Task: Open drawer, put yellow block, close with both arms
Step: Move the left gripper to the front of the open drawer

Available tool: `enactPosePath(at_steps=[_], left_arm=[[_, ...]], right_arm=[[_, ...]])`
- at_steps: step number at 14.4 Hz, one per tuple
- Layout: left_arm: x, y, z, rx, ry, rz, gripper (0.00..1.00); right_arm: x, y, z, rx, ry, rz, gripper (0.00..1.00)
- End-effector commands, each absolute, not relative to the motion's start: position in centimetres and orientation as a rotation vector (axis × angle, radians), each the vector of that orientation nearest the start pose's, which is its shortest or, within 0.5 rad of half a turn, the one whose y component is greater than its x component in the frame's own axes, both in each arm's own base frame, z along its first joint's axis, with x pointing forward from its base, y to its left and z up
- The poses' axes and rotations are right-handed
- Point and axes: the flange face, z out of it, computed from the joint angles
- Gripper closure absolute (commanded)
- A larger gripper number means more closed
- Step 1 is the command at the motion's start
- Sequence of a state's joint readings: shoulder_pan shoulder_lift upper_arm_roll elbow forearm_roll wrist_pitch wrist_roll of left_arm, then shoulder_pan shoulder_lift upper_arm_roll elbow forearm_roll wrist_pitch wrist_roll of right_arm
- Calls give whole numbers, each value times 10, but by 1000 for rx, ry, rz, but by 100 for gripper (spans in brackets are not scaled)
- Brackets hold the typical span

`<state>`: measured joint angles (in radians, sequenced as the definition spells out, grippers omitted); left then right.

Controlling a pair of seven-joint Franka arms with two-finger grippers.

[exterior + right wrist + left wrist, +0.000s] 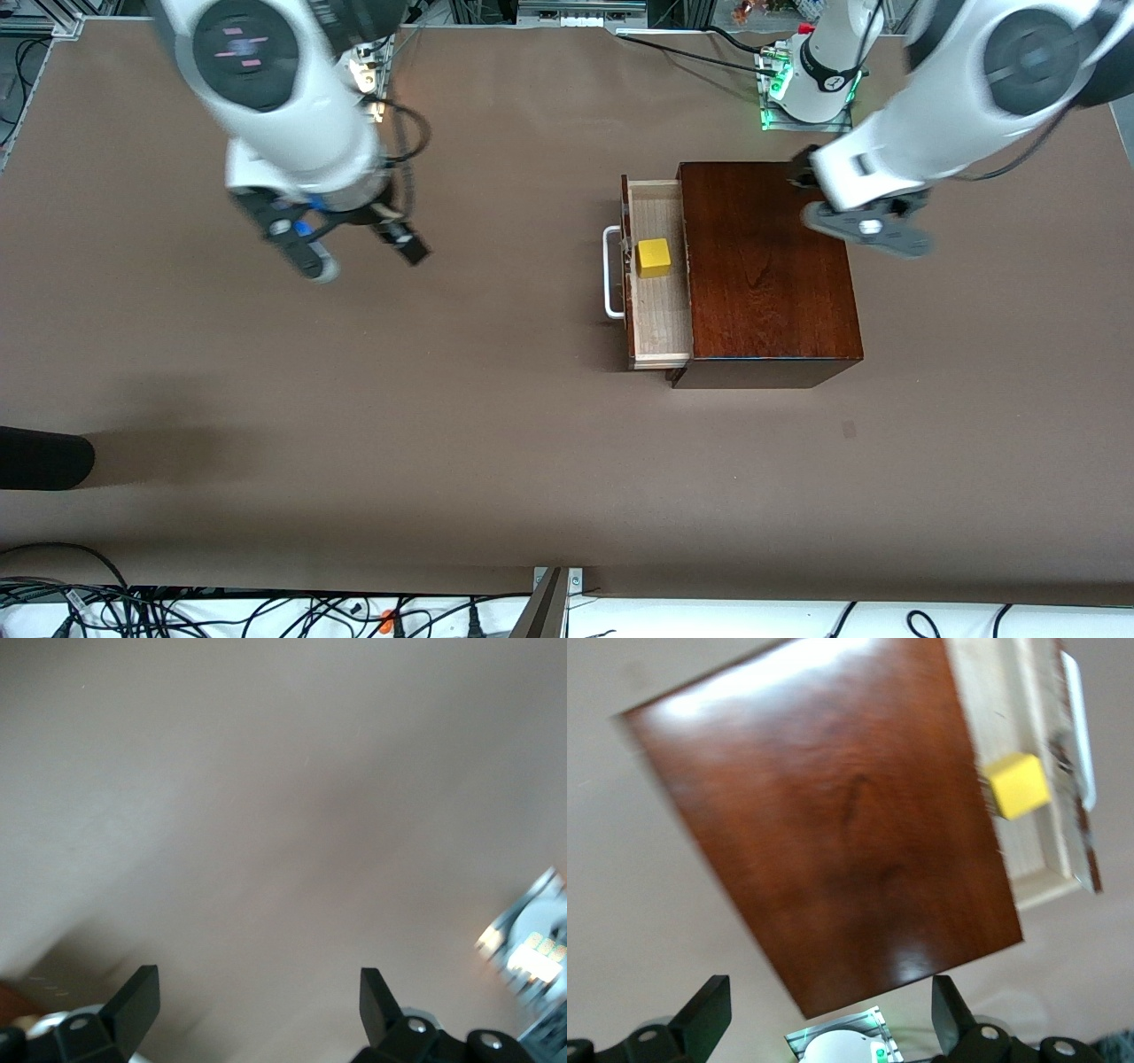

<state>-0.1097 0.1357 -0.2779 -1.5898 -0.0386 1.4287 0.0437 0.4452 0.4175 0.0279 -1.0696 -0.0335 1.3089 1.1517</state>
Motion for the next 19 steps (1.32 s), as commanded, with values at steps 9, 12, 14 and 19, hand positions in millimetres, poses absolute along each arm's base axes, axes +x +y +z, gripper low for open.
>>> enactPosePath(at_steps=[9,12,14,19], left_arm=[[513,-378,462,-2766,1877,284,0],[517,-420,424,-2500,2187,87,0],[517,-446,401,-2402,2284,-31,0],[503,-479,337,-2107,2486,-84,0]], right_arm=[[560,7,581,-3160,216,145,0],[562,-33,582,-3157,52,110,0],[562,-34,583,-3161,30,104,0],[562,-27,588,-3161,93,100,0]])
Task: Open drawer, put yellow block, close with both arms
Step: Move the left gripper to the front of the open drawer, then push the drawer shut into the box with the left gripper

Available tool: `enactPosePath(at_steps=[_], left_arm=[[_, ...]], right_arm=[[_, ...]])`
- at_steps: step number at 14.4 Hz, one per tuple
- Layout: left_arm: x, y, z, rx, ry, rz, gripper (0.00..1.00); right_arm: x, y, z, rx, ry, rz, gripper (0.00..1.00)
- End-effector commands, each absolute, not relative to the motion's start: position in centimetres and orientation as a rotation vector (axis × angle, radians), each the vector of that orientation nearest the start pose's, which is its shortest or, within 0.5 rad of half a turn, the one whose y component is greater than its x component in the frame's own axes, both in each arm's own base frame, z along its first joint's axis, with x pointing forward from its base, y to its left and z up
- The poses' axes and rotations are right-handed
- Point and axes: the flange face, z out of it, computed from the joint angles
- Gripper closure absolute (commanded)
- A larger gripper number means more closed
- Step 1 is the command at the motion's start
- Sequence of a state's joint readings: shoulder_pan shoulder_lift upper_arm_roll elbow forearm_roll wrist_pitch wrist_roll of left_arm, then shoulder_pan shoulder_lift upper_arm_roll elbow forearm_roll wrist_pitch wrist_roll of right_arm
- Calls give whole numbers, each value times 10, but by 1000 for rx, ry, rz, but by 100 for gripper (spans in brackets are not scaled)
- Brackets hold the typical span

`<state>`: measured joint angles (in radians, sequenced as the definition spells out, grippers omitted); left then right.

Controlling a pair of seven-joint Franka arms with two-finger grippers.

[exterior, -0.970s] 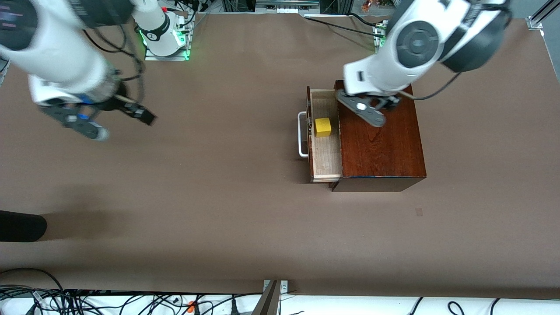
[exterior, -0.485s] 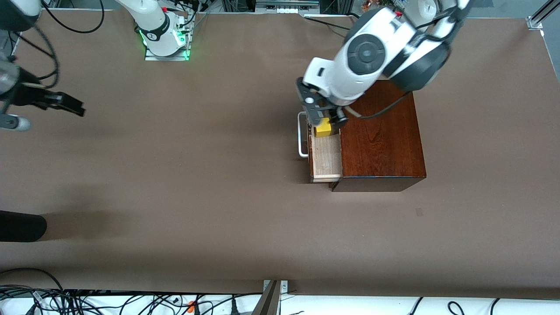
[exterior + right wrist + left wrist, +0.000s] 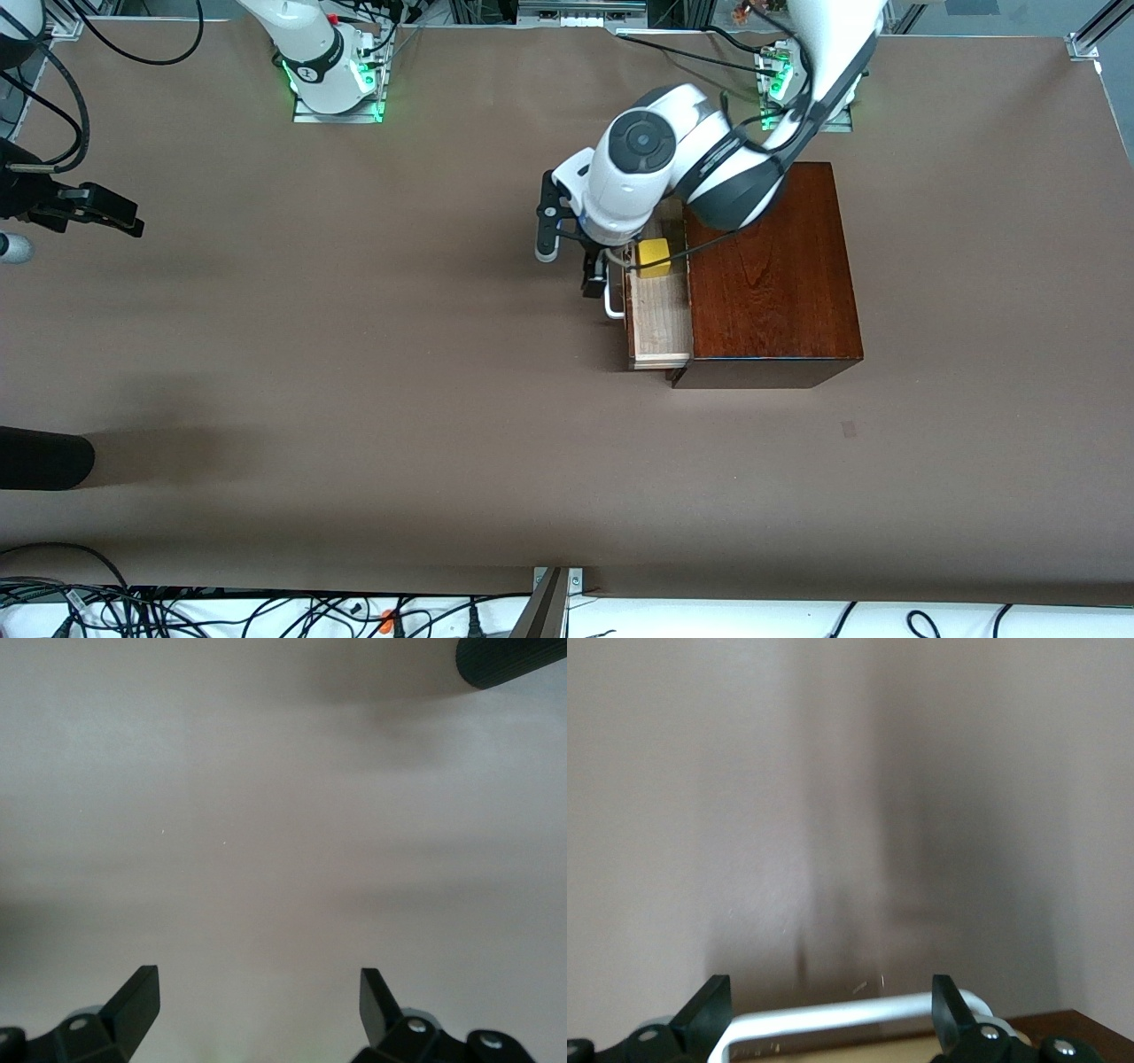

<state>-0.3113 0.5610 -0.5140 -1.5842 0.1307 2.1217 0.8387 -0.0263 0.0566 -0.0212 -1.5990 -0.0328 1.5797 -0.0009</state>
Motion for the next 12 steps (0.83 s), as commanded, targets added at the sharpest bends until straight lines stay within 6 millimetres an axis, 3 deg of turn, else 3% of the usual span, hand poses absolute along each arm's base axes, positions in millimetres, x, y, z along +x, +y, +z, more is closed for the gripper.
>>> enactPosePath(at_steps=[1,8,12], left_arm=[[500,-477,327,-2058,2483,-52,0],[485,-464,282,-1905,2474,94,0],[486,-457,281,-1885,2460,149,0]], right_arm=[[562,-25,588,-3161,86,102,0],[563,-18,594,-3157,62,95,0],[567,-18,592,-3155,62,99,0]])
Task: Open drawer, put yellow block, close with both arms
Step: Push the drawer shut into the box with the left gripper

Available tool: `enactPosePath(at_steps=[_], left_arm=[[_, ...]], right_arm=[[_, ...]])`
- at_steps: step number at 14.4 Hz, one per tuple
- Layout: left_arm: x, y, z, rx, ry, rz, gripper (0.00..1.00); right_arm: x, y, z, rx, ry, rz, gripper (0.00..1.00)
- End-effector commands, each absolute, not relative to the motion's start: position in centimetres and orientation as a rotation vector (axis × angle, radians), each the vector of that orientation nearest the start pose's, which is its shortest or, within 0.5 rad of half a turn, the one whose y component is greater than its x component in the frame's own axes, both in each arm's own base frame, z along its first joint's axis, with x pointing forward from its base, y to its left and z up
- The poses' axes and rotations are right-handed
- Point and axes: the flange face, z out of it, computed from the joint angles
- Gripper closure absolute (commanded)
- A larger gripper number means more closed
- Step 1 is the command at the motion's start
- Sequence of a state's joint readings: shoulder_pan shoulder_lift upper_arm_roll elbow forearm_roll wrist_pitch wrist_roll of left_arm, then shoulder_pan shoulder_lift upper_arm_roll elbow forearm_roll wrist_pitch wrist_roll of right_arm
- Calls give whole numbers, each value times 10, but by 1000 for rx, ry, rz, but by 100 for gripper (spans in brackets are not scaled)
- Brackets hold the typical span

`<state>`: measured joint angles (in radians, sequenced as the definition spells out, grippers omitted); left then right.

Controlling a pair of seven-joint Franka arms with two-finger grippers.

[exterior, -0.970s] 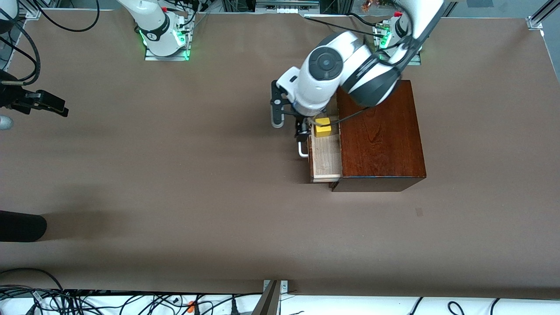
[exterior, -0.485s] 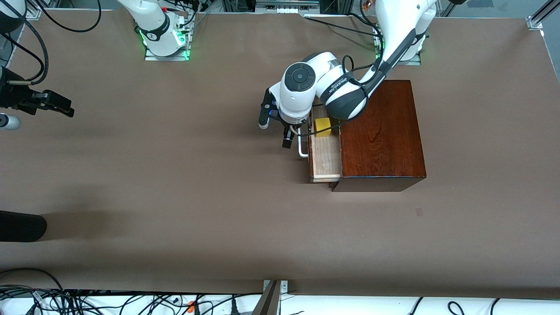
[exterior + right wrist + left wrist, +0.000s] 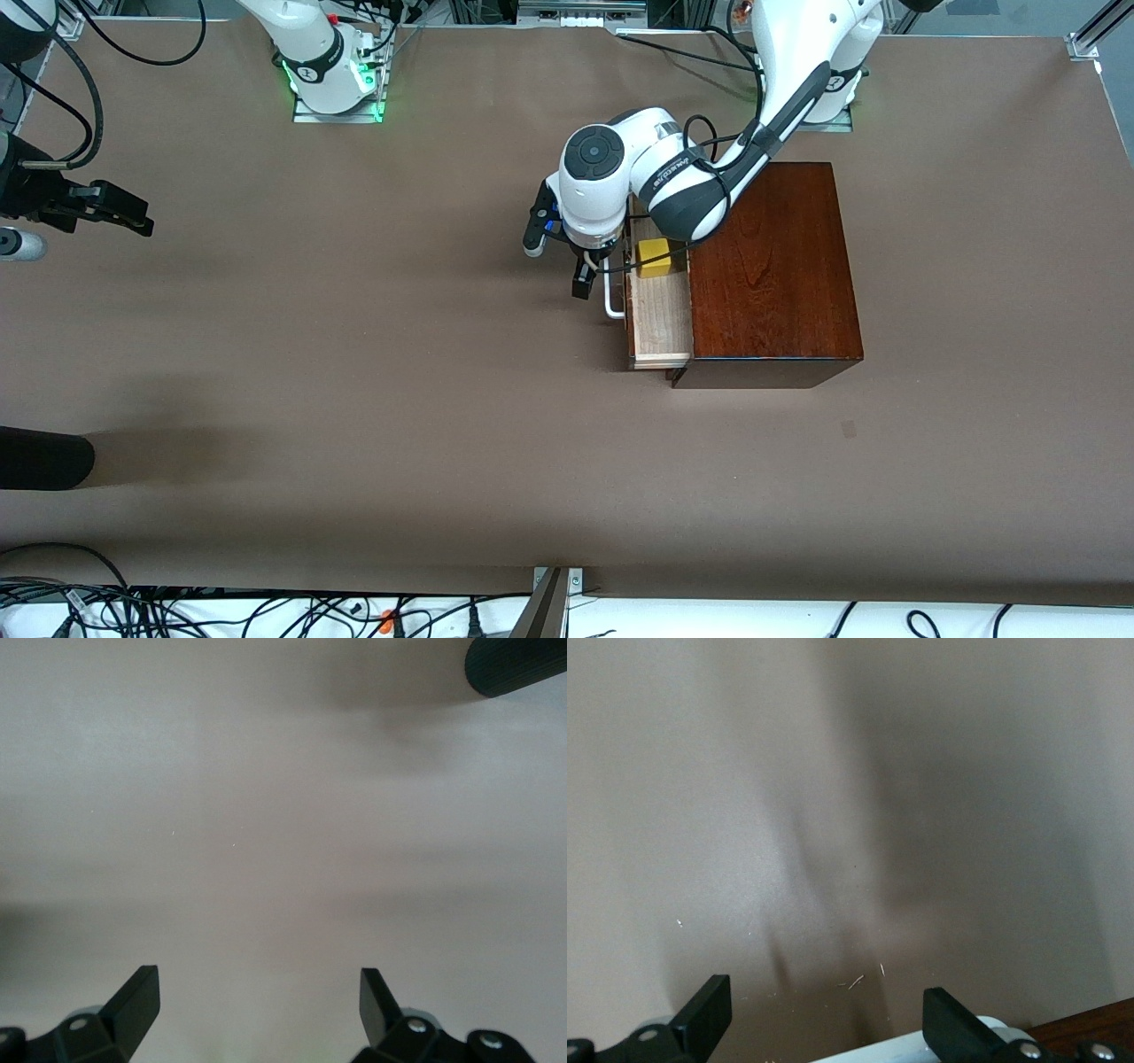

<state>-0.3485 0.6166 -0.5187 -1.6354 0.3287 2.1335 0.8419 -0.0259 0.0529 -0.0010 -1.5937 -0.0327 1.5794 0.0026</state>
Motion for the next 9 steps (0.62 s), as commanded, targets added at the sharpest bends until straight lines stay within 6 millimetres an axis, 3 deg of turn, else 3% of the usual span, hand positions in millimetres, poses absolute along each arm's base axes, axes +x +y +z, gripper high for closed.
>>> enactPosePath(at_steps=[1,9], left_arm=[[487,-456,286,-1887,2453,163,0],[505,-428,304,-1926,2389,279,0]], right_arm=[[567,-18,592,-3155,60,97,0],[570,-17,588,-3157,67,107,0]])
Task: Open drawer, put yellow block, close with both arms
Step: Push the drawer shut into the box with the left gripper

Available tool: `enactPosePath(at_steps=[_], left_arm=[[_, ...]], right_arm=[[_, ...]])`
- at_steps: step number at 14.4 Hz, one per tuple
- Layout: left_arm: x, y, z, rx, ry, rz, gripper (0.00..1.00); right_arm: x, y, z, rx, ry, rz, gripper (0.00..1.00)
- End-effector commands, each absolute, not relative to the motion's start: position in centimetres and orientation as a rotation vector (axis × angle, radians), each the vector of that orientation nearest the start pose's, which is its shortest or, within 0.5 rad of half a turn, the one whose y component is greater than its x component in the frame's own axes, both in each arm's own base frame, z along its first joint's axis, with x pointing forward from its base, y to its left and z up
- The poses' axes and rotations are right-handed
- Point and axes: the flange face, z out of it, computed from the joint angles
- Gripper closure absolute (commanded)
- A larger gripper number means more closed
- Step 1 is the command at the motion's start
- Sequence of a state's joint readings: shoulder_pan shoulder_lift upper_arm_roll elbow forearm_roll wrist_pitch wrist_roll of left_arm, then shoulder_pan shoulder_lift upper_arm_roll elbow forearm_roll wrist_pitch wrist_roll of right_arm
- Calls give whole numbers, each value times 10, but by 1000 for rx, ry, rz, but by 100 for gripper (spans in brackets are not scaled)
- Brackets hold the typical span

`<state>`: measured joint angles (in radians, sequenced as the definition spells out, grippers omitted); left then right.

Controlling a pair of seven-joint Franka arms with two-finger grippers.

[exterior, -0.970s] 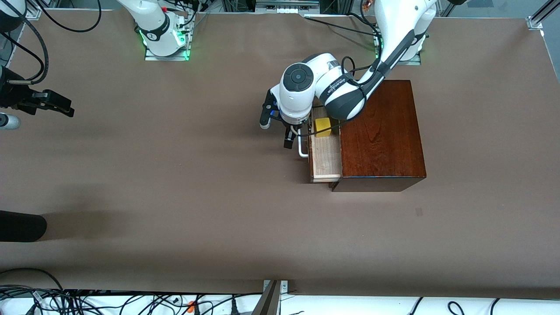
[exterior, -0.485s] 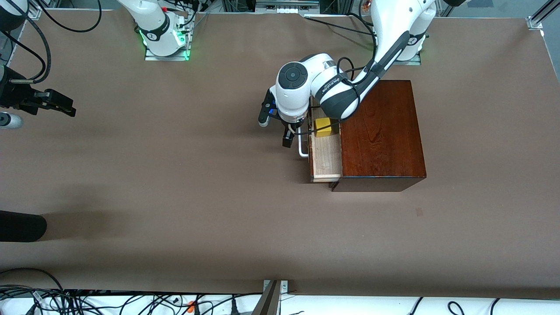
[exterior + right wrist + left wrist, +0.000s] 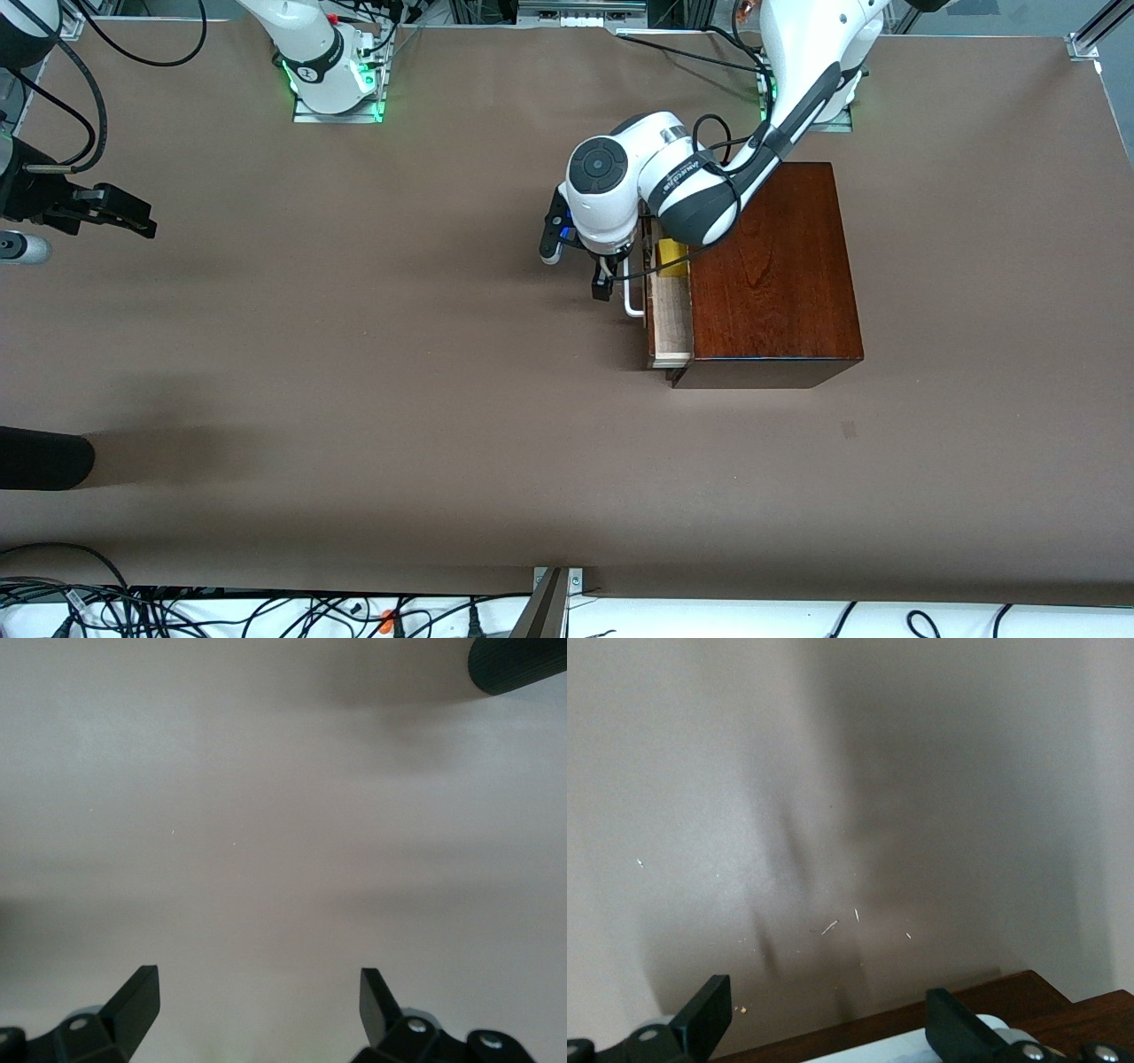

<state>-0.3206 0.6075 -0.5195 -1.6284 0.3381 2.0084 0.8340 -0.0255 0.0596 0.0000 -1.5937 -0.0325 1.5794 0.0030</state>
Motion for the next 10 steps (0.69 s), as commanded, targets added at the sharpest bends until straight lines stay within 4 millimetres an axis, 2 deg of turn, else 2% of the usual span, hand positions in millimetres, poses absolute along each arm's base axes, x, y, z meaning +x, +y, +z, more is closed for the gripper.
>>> enactPosePath(at_steps=[1,10], left_arm=[[508,-424,307,-1937,2376,317,0],[519,-408,310,-1952,2353,366,0]], right_arm=[[570,-18,588,-3157,69,107,0],[571,-17,587,-3157,67,104,0]])
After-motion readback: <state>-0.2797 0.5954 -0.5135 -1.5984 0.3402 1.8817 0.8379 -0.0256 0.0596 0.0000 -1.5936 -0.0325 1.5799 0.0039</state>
